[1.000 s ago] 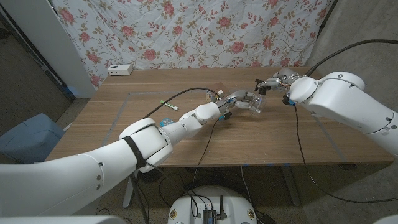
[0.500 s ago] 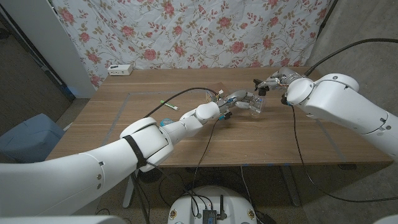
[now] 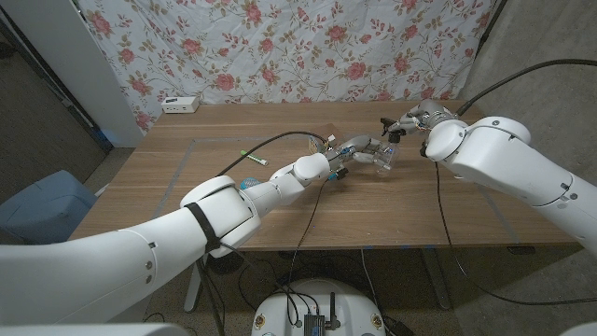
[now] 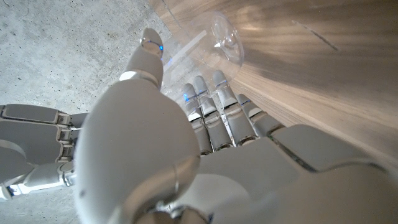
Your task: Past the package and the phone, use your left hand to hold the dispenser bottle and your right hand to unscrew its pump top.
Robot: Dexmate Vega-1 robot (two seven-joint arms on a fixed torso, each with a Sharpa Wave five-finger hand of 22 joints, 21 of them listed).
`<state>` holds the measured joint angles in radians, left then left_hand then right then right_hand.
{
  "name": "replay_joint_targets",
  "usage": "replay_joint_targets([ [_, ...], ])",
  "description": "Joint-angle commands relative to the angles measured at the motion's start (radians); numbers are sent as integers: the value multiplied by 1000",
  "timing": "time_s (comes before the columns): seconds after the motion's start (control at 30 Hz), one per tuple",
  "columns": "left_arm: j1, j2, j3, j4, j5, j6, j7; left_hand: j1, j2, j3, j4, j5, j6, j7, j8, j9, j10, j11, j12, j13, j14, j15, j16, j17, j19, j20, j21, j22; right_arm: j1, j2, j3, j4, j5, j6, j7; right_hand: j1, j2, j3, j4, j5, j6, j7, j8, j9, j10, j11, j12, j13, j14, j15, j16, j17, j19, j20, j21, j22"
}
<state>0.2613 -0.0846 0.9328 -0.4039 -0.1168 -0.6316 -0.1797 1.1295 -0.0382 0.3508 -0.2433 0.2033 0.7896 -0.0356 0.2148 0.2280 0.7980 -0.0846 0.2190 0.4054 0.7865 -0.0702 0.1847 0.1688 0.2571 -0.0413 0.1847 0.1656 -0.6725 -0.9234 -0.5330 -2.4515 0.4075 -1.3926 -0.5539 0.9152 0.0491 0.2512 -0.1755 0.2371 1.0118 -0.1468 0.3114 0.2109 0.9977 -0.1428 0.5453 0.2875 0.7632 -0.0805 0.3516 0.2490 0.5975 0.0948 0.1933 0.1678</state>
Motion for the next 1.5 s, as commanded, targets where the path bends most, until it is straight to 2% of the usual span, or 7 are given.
replay_joint_targets([
  [0.03,4,1,-1,-2,-2,2,6,-95,133,93,88,6,81,-27,5,2,54,-43,5,6,25,-83,2,2,7,-32,2,1,-30,28,12,7,-59,15,-17,26,8,13,0,7,23,-3,11,6,53,-38,8,4,17,-143,6,3,3,-10,5,3],
  [0.4,-6,-6,0,10,-6,23,8,-98,134,94,88,6,80,-26,5,2,55,-44,4,6,24,-82,2,2,7,-30,2,1,-82,65,48,17,-104,51,-41,50,12,17,2,7,40,-4,17,6,71,-45,16,6,31,-142,12,8,5,-14,4,3],
  [0.67,-11,-11,0,16,-12,36,15,-99,134,96,88,6,81,-26,5,2,56,-44,5,6,23,-81,1,2,7,-30,2,1,-100,91,65,32,-125,75,-47,68,17,20,2,7,48,-4,20,6,80,-49,19,6,39,-146,15,12,7,-16,3,3],
  [1.5,-19,-32,-3,29,-45,85,48,-103,134,98,87,6,83,-28,5,2,55,-43,4,6,23,-83,2,2,7,-30,1,1,-159,123,125,47,-167,190,-56,101,25,20,6,-3,67,2,28,6,96,-48,27,11,46,-144,22,21,7,-19,1,3],
])
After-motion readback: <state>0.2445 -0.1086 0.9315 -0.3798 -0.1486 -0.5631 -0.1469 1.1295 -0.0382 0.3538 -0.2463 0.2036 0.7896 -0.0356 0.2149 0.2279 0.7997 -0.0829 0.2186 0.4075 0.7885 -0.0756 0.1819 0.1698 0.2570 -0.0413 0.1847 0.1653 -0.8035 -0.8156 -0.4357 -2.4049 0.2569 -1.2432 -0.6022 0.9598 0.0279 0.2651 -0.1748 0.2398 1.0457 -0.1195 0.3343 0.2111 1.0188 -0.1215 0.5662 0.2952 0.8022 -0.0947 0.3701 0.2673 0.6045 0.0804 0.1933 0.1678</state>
